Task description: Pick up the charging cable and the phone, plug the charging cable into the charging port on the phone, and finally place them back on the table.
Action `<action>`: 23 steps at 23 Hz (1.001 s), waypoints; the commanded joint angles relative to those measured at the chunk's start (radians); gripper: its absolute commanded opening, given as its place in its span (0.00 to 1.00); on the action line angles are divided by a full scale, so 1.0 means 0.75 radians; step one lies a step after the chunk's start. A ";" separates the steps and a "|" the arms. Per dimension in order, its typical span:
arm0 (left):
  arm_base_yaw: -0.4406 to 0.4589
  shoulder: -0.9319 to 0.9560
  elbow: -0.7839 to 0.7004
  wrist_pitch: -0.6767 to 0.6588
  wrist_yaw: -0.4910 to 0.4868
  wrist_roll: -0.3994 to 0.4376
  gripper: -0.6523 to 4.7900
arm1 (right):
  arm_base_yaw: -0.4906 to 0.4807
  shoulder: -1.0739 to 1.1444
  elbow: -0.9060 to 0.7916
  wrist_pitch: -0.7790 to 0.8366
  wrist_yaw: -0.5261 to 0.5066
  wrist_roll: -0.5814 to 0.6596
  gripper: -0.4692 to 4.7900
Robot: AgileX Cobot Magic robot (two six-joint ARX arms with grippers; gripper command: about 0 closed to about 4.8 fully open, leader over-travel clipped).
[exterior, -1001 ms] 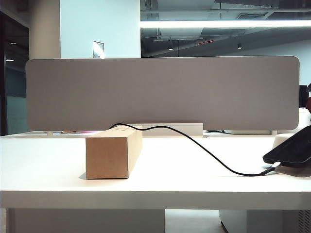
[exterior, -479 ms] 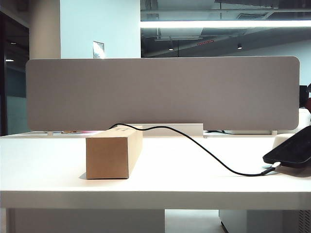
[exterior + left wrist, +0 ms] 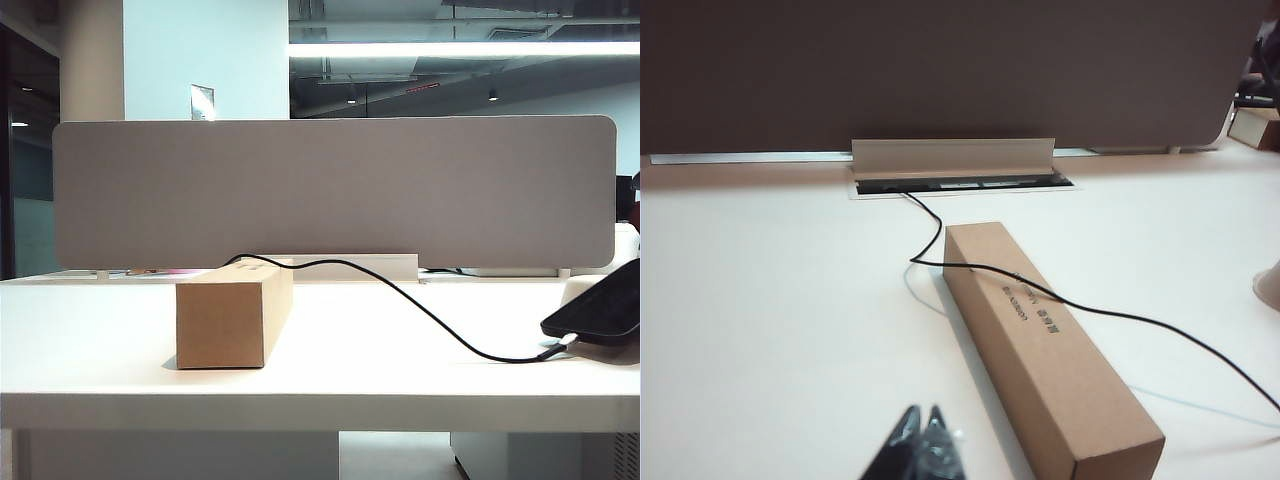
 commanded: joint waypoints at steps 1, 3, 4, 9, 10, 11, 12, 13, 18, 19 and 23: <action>-0.001 -0.001 -0.025 0.031 -0.066 -0.016 0.11 | -0.001 -0.003 -0.006 0.014 0.002 -0.005 0.09; 0.018 -0.022 -0.039 0.038 -0.109 -0.015 0.11 | -0.001 -0.003 -0.006 0.014 0.001 -0.005 0.09; 0.062 -0.036 -0.050 0.050 -0.085 -0.015 0.11 | -0.001 -0.003 -0.006 0.013 0.002 -0.005 0.09; 0.213 -0.112 -0.102 0.100 -0.067 -0.015 0.11 | -0.001 -0.003 -0.006 0.014 0.002 -0.005 0.09; 0.244 -0.130 -0.124 0.114 -0.039 -0.014 0.11 | -0.001 -0.003 -0.006 0.014 0.002 -0.005 0.09; 0.296 -0.157 -0.160 0.126 -0.019 -0.015 0.11 | -0.001 -0.003 -0.006 0.014 0.002 -0.005 0.09; 0.321 -0.167 -0.179 0.127 -0.016 -0.014 0.11 | -0.001 -0.003 -0.006 0.014 0.002 -0.005 0.09; 0.354 -0.176 -0.200 0.132 -0.007 -0.013 0.11 | -0.001 -0.003 -0.006 0.014 0.002 -0.005 0.09; 0.460 -0.176 -0.259 0.219 0.060 -0.004 0.11 | -0.001 -0.003 -0.006 0.014 0.002 -0.005 0.09; 0.495 -0.176 -0.274 0.236 0.074 0.011 0.11 | -0.001 -0.003 -0.006 0.014 0.002 -0.005 0.09; 0.516 -0.176 -0.310 0.284 0.084 0.095 0.11 | -0.001 -0.003 -0.006 0.014 0.002 -0.005 0.09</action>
